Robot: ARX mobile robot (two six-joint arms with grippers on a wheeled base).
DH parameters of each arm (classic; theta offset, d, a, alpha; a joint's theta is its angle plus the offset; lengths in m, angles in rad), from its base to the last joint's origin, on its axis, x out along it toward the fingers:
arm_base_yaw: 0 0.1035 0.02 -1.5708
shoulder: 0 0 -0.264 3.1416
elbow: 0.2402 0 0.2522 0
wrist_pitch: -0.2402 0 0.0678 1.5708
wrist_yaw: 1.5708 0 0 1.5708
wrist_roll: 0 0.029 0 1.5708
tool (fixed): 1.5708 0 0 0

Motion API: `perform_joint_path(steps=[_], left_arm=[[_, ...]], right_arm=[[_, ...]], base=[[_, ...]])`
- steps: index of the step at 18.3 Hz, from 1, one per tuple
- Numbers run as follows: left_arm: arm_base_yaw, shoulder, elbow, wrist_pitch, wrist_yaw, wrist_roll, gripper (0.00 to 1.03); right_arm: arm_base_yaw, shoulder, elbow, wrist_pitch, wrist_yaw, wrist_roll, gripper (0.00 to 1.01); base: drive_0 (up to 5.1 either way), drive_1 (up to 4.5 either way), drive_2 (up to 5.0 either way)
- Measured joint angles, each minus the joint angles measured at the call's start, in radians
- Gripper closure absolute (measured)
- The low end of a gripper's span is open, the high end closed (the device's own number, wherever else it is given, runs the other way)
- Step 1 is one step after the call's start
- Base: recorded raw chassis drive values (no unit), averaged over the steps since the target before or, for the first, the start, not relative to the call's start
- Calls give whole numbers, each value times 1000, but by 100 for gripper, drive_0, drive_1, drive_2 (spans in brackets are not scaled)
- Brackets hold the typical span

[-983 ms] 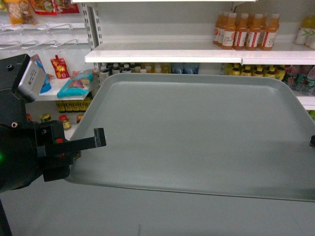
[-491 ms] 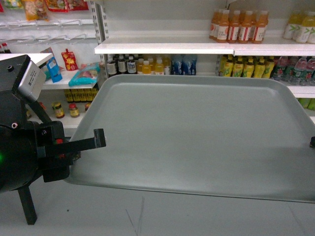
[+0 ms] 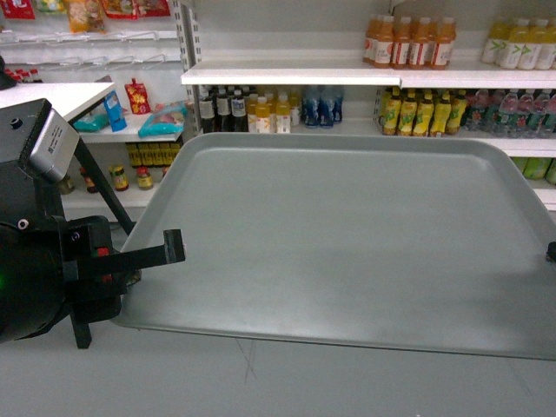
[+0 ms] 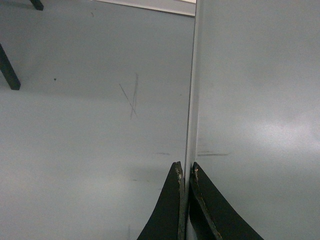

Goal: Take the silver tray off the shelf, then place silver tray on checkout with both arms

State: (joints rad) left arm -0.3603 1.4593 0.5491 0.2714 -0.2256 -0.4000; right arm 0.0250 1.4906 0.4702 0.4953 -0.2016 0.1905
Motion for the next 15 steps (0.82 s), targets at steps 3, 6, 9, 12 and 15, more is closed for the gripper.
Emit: perform_joint_path(steps=[3, 6, 9, 12, 15], left_arm=[[0, 0, 0, 3, 1, 0, 101], [0, 0, 0, 10, 5, -1, 101], [0, 0, 0, 8, 5, -4, 101], [0, 0, 0, 7, 5, -4, 101], [0, 0, 0, 8, 5, -5, 101]], right_arm=[[0, 0, 0, 1, 0, 0, 98], [-6, 0, 0, 1, -2, 0, 98], [-5, 0, 0, 6, -3, 0, 98], [-5, 0, 0, 3, -3, 0, 98], [-5, 0, 0, 5, -3, 0, 98]], base=[[0, 0, 0], [-482, 251, 251], [-479, 258, 258], [-485, 251, 251], [-495, 241, 241]])
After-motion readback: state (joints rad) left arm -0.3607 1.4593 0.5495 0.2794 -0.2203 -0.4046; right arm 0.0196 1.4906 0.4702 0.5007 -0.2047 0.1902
